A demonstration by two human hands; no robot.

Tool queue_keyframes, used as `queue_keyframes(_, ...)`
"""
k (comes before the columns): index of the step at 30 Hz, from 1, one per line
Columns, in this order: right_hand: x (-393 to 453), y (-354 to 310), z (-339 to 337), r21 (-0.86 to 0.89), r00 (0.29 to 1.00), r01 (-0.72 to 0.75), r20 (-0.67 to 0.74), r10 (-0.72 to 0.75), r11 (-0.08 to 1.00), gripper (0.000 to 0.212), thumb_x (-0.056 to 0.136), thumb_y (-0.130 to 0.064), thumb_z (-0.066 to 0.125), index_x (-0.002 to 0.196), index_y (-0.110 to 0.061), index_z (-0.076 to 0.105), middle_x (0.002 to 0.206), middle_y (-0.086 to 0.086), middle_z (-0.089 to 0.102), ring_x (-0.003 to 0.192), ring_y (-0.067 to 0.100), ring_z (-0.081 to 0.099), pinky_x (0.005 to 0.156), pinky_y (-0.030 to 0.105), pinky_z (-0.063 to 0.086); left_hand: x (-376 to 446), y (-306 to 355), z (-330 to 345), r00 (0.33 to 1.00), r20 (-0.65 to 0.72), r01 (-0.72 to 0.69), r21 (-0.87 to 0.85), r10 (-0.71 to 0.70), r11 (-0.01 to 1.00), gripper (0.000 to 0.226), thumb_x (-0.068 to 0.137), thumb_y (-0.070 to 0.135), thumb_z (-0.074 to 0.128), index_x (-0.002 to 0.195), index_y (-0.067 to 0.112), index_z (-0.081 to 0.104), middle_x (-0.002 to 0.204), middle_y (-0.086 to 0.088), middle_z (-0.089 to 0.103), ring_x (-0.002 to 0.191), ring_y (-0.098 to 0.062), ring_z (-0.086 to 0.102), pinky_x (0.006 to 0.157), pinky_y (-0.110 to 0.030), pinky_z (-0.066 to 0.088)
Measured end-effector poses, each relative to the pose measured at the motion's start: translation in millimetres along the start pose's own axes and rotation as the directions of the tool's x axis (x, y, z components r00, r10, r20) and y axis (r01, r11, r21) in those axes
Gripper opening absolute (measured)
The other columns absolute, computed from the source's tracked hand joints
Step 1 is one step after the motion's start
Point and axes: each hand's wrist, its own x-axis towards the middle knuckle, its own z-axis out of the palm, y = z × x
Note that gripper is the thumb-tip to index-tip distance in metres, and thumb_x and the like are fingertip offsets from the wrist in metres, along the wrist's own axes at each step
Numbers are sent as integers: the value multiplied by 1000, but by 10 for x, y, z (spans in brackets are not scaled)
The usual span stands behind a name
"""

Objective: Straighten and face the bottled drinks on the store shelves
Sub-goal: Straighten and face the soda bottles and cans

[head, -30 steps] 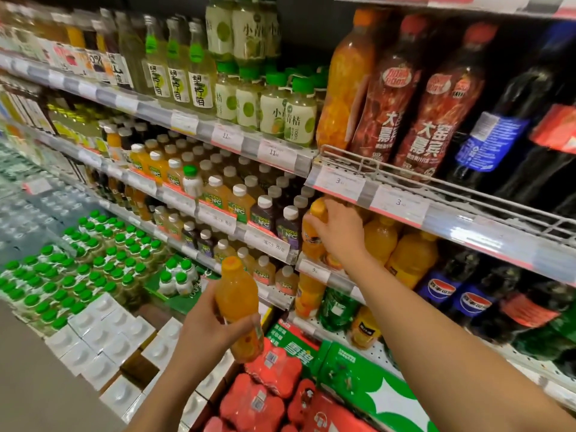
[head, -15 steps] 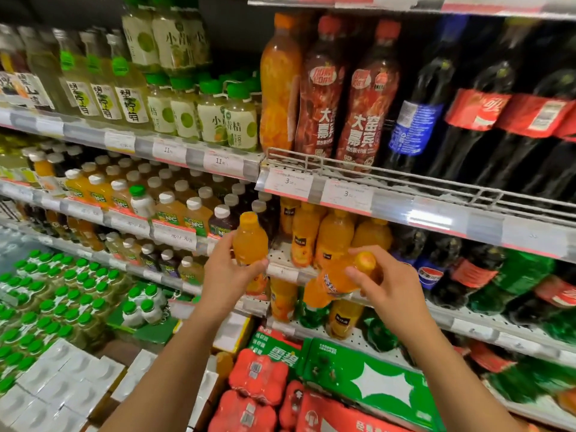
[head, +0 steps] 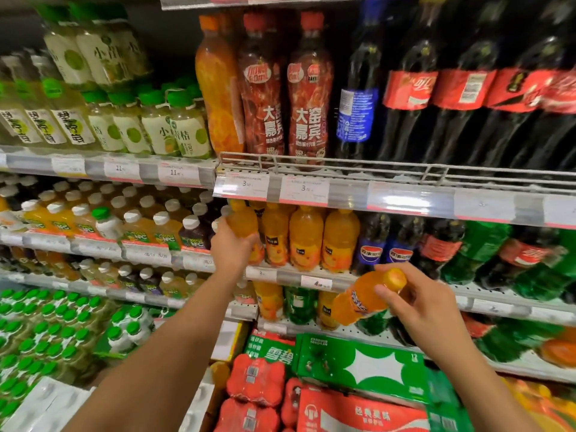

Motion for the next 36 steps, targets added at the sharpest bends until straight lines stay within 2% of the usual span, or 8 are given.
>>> queue_keyframes(5, -30, 61, 2, 13, 1000, -16, -13, 16, 1000, 22, 93, -50, 65, 110, -37, 67, 65, -1, 65, 59, 16, 59, 58, 26, 46, 75, 95, 50, 1000, 10, -17, 30, 17, 999, 79, 79, 22, 83, 145, 16, 40, 130, -12, 62, 120, -35, 58, 98, -45, 48)
queue_keyframes(10, -27, 39, -6, 12, 1000, -15, -7, 15, 1000, 26, 89, -50, 64, 110, -35, 68, 68, -10, 65, 59, 15, 60, 55, 19, 42, 150, 1, 137, 999, 47, -22, 60, 19, 998, 80, 79, 21, 83, 145, 17, 36, 128, -12, 63, 116, -37, 61, 95, -44, 50)
queue_keyframes(16, -38, 23, -6, -8, 1000, -22, -1, 22, 1000, 25, 89, -52, 63, 109, -36, 67, 73, -17, 65, 62, 13, 61, 56, 18, 42, 293, -75, 200, 995, 97, -4, 92, -5, 996, 79, 82, 33, 81, 144, 17, 36, 132, -11, 63, 119, -37, 61, 100, -50, 50)
queue_keyframes(22, -53, -20, 1, -2, 999, -42, 3, 42, 999, 27, 88, -52, 63, 109, -35, 67, 71, -20, 64, 61, 12, 60, 55, 18, 41, 470, -91, 190, 982, 186, -12, 262, -38, 965, 77, 84, 43, 78, 139, 12, 36, 123, -15, 66, 108, -39, 65, 91, -52, 56)
queue_keyframes(27, -46, -82, -16, -23, 999, -45, 8, 45, 999, 27, 90, -52, 62, 108, -33, 67, 74, -22, 64, 62, 11, 61, 54, 18, 39, 465, -99, 199, 975, 213, 11, 246, -65, 969, 82, 82, 41, 78, 143, 13, 31, 125, -15, 64, 109, -40, 64, 91, -53, 56)
queue_keyframes(32, -71, -89, -47, -50, 998, -60, 7, 61, 997, 18, 93, -45, 67, 103, -31, 65, 64, -11, 62, 59, 12, 59, 55, 27, 42, 206, -11, 148, 996, 66, -67, 131, 58, 989, 79, 72, 35, 77, 139, 16, 39, 131, -12, 55, 118, -33, 56, 91, -53, 54)
queue_keyframes(34, -104, -60, -63, -68, 998, -66, 0, 66, 996, 18, 93, -47, 67, 103, -32, 64, 63, -5, 62, 60, 13, 59, 58, 35, 48, -17, 65, 105, 988, 4, -151, 140, 152, 979, 65, 77, 30, 73, 133, 13, 46, 128, -13, 52, 116, -32, 54, 87, -50, 53)
queue_keyframes(36, -153, -33, -94, -66, 996, -89, -7, 89, 994, 18, 93, -47, 68, 102, -33, 63, 65, -2, 63, 62, 13, 58, 61, 39, 51, -246, 99, 61, 978, 26, -207, 149, 205, 967, 47, 85, 29, 69, 126, 13, 54, 125, -9, 55, 109, -30, 57, 83, -43, 50)
